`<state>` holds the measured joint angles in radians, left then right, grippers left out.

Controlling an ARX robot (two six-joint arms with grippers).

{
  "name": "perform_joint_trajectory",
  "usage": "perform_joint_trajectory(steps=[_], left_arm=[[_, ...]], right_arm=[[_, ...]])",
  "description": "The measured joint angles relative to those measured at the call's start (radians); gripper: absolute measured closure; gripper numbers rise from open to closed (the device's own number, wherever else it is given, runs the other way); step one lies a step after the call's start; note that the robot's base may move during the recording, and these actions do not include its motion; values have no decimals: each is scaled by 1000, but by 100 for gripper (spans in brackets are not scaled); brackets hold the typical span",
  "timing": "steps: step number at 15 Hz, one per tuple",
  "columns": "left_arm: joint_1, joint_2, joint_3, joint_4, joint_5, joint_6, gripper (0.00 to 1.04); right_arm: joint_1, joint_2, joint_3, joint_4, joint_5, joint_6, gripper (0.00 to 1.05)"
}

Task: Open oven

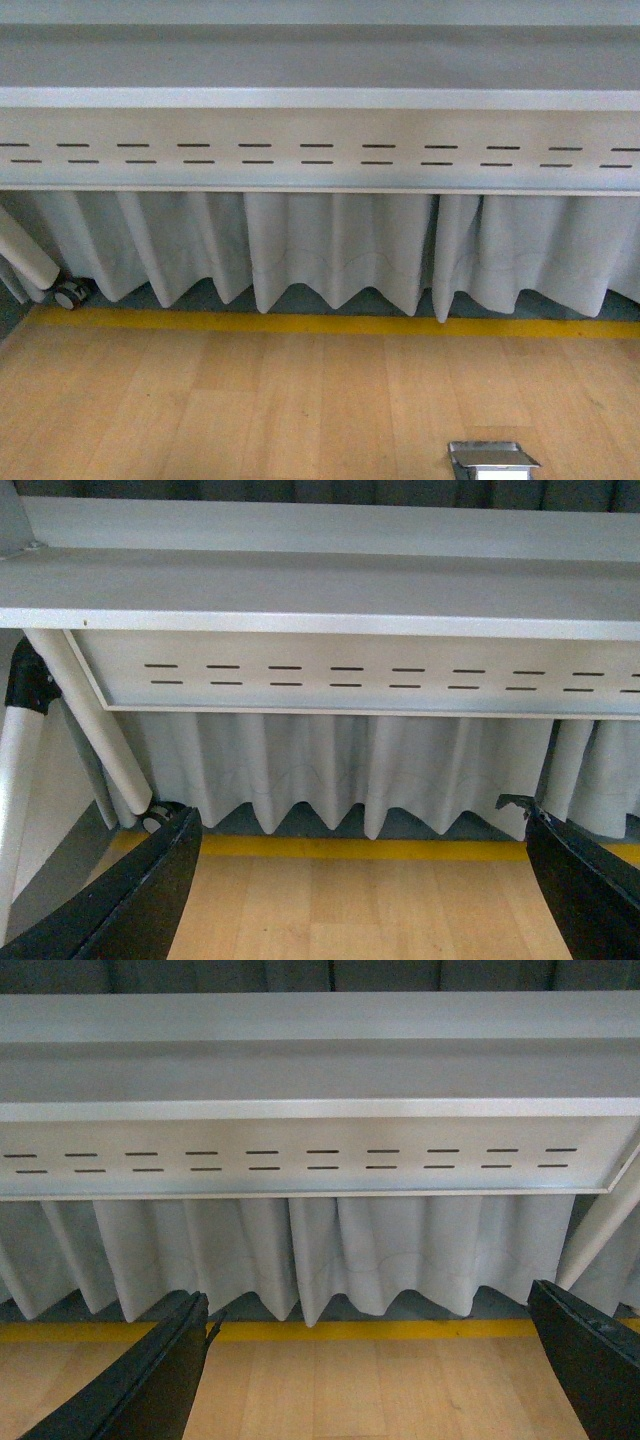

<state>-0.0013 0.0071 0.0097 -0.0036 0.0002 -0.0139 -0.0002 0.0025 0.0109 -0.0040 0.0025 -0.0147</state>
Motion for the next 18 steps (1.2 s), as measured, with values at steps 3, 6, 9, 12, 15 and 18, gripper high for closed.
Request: perform_joint_trajectory(steps=[3, 6, 9, 12, 15, 18], left_arm=[[0, 0, 0, 0, 0, 0, 7], [0, 0, 0, 0, 0, 0, 7], [0, 0, 0, 0, 0, 0, 7], [0, 0, 0, 0, 0, 0, 7], [0, 0, 0, 0, 0, 0, 7], [0, 0, 0, 0, 0, 0, 7]], right_arm=[[0, 0, 0, 0, 0, 0, 6], [0, 0, 0, 0, 0, 0, 6], [0, 0, 0, 0, 0, 0, 6], [0, 0, 0, 0, 0, 0, 6], [0, 0, 0, 0, 0, 0, 6], [0, 0, 0, 0, 0, 0, 6]])
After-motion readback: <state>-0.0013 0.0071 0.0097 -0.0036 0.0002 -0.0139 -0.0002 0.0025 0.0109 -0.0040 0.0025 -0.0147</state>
